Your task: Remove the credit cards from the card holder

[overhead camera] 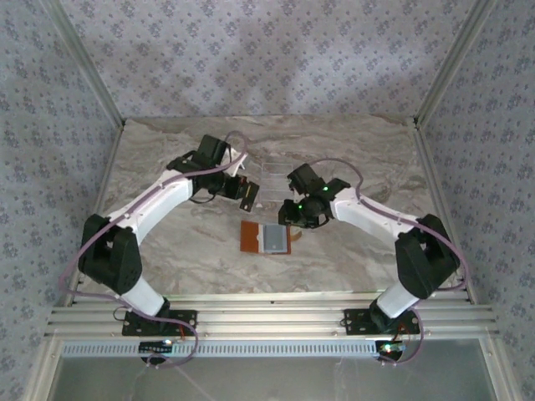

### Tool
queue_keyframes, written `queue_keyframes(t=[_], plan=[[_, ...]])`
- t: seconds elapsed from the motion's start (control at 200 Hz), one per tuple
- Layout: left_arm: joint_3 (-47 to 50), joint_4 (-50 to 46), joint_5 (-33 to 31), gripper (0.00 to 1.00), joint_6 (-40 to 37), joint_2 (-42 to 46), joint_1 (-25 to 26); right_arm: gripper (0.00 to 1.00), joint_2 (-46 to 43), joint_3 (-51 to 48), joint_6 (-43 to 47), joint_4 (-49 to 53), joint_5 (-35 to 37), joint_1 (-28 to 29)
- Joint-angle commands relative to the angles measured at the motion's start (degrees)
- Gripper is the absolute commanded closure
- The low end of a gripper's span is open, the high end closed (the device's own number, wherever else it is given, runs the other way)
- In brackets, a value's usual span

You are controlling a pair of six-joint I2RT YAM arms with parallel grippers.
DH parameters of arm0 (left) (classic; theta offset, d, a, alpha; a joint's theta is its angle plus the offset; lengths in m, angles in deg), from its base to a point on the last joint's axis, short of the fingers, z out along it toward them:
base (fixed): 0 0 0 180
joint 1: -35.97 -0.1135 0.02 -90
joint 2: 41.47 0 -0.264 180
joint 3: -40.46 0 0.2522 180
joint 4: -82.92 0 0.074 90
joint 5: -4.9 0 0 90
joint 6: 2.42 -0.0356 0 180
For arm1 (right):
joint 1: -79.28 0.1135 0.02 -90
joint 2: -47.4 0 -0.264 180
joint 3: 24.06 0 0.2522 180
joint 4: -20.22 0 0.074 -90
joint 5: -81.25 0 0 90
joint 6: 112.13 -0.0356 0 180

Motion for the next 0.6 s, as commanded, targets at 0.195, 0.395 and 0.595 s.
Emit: queue_keyframes(t=[0.195,0.395,0.595], plan=[[-18.49,-15.41,-8.08,1.00,-31.89,-11.88,6.77,0.67,-5.68,-0.09,5.12,6.84,2.96,-7.16],[-30.70,-21.20,-8.42,1.00,-47.43,-21.31,9.75,0.67,-9.05,-1.71,6.67,7.62,2.93,-12.06],[-44.40,-26.87,-15.35,1.00,-53.52,-31.10,11.14,0.67,-11.69,-4.15,6.89,7.34,2.01,-14.82]])
